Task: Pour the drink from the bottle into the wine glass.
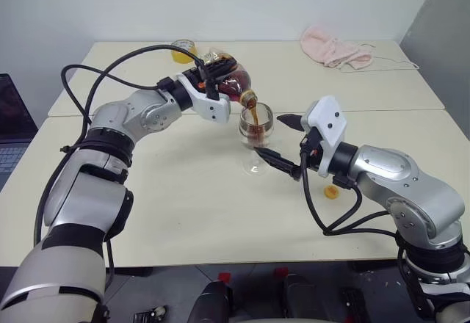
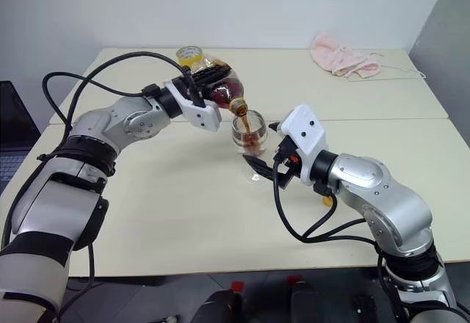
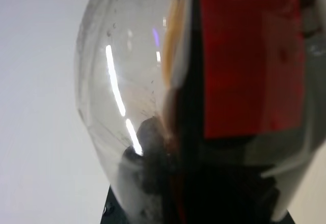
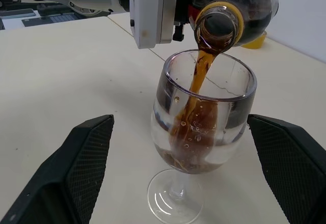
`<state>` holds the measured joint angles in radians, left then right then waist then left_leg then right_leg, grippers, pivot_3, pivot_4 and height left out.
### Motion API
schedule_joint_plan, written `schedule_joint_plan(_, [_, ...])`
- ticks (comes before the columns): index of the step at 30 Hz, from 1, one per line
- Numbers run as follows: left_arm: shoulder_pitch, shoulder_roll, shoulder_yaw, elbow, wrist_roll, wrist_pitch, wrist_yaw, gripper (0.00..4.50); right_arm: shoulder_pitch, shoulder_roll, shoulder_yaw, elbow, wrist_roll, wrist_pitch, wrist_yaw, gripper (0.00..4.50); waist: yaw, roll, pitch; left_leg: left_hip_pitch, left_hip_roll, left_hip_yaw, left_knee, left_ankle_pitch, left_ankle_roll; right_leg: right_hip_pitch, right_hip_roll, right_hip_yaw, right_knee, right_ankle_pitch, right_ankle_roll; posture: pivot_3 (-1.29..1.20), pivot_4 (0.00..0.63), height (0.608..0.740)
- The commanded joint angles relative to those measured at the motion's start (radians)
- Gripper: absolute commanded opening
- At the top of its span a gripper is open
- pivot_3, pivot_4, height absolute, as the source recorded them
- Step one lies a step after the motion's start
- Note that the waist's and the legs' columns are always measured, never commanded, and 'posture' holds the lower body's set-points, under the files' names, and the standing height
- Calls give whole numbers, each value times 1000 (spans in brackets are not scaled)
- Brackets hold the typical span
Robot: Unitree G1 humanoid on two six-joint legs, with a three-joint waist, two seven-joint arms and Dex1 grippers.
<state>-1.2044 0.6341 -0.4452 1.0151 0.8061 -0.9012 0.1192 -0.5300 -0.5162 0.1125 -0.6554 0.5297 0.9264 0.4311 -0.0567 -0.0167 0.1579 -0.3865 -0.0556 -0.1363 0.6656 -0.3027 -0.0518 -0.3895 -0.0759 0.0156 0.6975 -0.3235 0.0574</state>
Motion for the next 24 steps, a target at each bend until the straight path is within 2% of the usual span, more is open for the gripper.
schedule_joint_plan(1, [-45,18,15,-12,-12,5,24,756,-6,-2,-12,-40,0,-7,-1,4500,0,0,0,0,0,0,0,0,0,0,0,0,0,0,0,0,150,740])
schedule_joint_plan(24, [-54,15,7,-5,-3,24,36,756,-3,-5,-14,-43,2,-2,0,4500,0,0,0,0,0,0,0,0,0,0,0,0,0,0,0,0,150,740])
